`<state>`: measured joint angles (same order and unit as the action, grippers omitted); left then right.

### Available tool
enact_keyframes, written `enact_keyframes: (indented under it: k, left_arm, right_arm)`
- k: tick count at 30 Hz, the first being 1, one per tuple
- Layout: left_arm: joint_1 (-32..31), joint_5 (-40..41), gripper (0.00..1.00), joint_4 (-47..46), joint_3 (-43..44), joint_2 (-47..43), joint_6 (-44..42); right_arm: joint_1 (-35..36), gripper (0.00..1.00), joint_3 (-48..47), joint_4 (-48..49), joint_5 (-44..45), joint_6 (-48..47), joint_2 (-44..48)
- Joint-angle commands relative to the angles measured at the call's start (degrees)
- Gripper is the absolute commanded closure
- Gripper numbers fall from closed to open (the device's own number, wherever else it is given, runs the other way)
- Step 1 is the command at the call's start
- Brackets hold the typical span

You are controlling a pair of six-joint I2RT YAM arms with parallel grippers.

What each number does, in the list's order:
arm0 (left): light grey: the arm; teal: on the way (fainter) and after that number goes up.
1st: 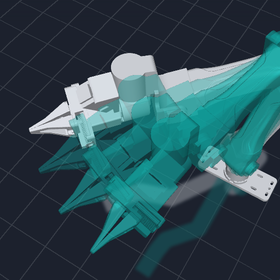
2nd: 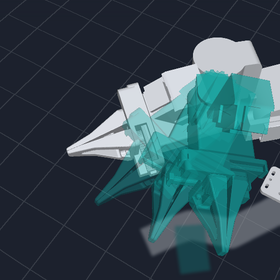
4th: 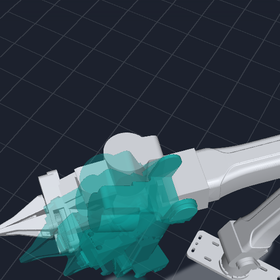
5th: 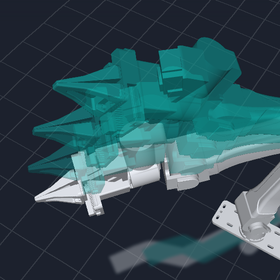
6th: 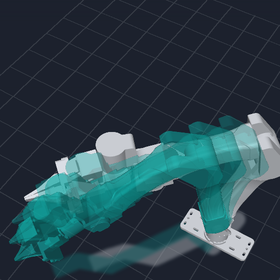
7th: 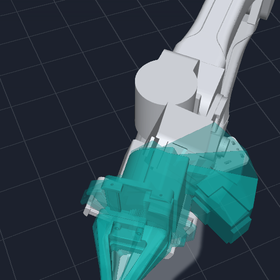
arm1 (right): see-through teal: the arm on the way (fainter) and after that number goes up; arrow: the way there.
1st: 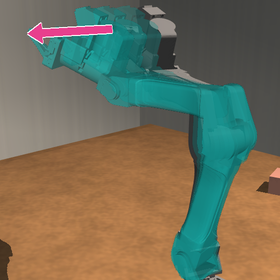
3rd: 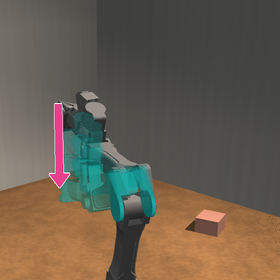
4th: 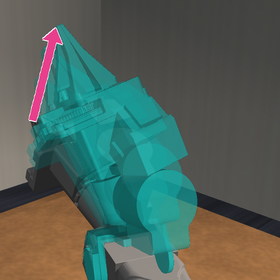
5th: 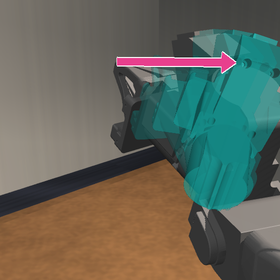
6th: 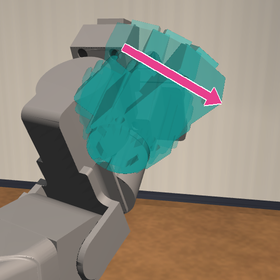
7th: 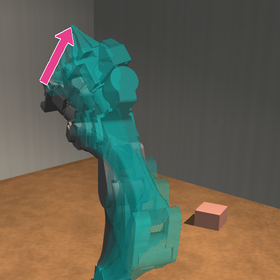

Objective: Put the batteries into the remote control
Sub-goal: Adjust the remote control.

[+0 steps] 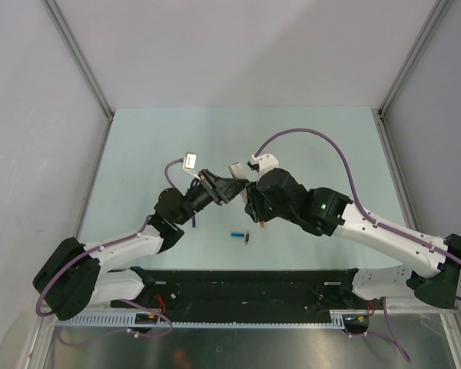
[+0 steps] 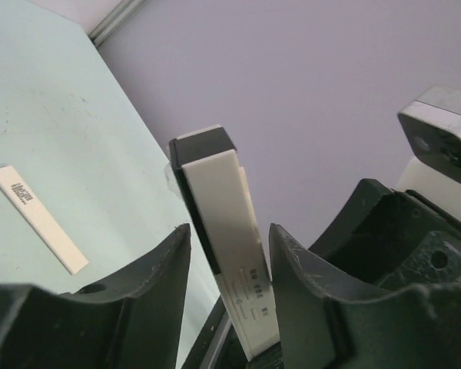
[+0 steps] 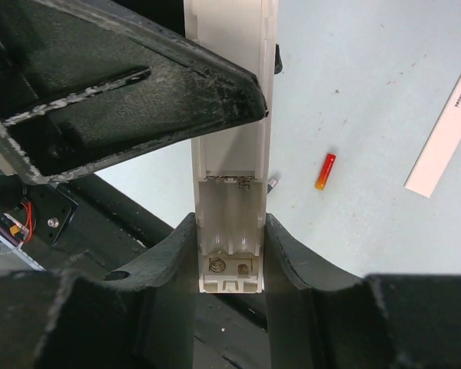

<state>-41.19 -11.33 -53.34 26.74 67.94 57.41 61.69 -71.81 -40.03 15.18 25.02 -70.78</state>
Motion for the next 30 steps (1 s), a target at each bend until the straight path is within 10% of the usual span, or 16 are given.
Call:
enact_keyframes:
  k: [1, 9, 13, 19, 30]
  left_arm:
    - [-0.3, 1.9, 0.53, 1.7, 1.8, -0.1, -0.3]
    - [-0.3, -0.1, 0.80, 3.1, 2.6, 1.0, -0.1]
    - [-0.1, 0.5, 1.00, 3.6, 1.8, 0.6, -0.5]
    - [3.9, -1.8, 1.00, 4.3, 0.2, -0.5, 1.6]
    - [15.0, -20.1, 1.00, 4.1, -5.2, -6.0, 5.2]
  right_arm:
    - [1.0, 1.00, -2.8, 1.5, 3.5, 0.6, -0.1]
    - [1.6, 0.96, -2.9, 1.4, 4.2, 0.3, -0.2]
    - [1.7, 0.48, -2.9, 1.1, 3.6, 0.4, 0.8]
    - [0.3, 0.23, -4.1, -1.0, 2.5, 0.7, 5.6]
    - [-11.2, 0.26, 12.6, 7.1, -6.4, 2.7, 13.7]
